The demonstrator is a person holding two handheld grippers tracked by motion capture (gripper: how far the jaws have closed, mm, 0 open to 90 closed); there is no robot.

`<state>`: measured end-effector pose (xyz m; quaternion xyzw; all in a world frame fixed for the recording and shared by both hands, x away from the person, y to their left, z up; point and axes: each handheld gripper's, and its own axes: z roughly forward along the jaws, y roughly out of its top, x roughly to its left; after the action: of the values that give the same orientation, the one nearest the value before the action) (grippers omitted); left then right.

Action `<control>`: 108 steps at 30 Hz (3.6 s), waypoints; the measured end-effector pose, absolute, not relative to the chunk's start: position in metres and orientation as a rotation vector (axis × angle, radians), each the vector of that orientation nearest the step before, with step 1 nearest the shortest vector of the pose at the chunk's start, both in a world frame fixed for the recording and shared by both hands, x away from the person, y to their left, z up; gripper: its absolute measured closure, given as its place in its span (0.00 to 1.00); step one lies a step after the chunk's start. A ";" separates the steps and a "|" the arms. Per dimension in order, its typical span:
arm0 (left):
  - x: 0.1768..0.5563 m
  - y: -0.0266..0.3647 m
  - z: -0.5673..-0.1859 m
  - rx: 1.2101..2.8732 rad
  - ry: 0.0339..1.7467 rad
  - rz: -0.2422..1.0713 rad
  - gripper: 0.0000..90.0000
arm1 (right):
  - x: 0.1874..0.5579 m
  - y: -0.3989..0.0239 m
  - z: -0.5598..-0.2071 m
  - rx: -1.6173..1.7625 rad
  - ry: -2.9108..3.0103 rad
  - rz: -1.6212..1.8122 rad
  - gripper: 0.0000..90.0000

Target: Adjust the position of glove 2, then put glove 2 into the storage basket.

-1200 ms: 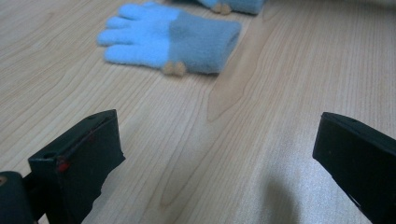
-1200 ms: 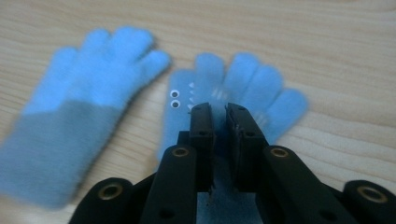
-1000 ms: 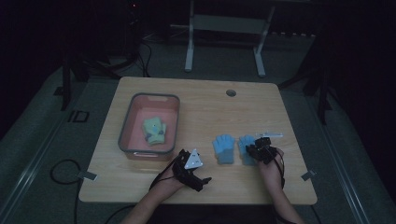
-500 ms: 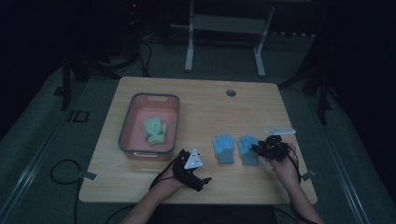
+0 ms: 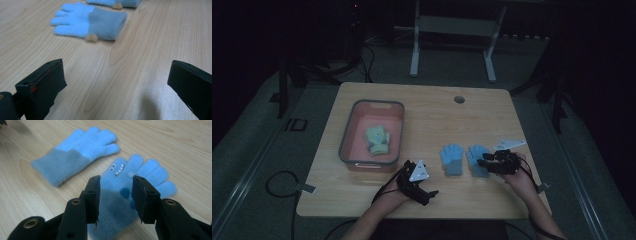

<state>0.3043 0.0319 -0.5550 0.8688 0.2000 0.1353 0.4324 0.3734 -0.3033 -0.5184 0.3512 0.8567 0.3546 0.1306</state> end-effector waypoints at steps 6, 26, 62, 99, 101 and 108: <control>0.304 0.032 -0.555 2.165 0.498 0.334 0.01 | 0.376 -0.303 -0.524 0.984 2.488 1.050 0.67; 0.304 0.032 -0.555 2.160 0.499 0.328 0.01 | 0.380 -0.304 -0.538 1.155 2.458 0.929 0.93; 0.304 0.033 -0.554 2.153 0.493 0.317 0.01 | 0.375 -0.225 -0.461 0.883 2.495 1.150 0.93; 0.300 0.031 -0.549 2.145 0.468 0.366 0.01 | 0.389 -0.232 -0.508 0.955 2.606 1.109 0.45; 0.299 0.029 -0.547 2.144 0.477 0.367 0.01 | 0.387 -0.238 -0.509 0.956 2.607 1.130 0.31; 0.299 0.025 -0.537 2.129 0.493 0.304 0.01 | 0.378 -0.257 -0.516 0.969 2.573 1.154 0.18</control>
<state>0.2995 0.0251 -0.5365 0.8612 0.1995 0.1230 0.4509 0.3784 -0.2572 -0.5158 0.3240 0.8602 0.3857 0.0797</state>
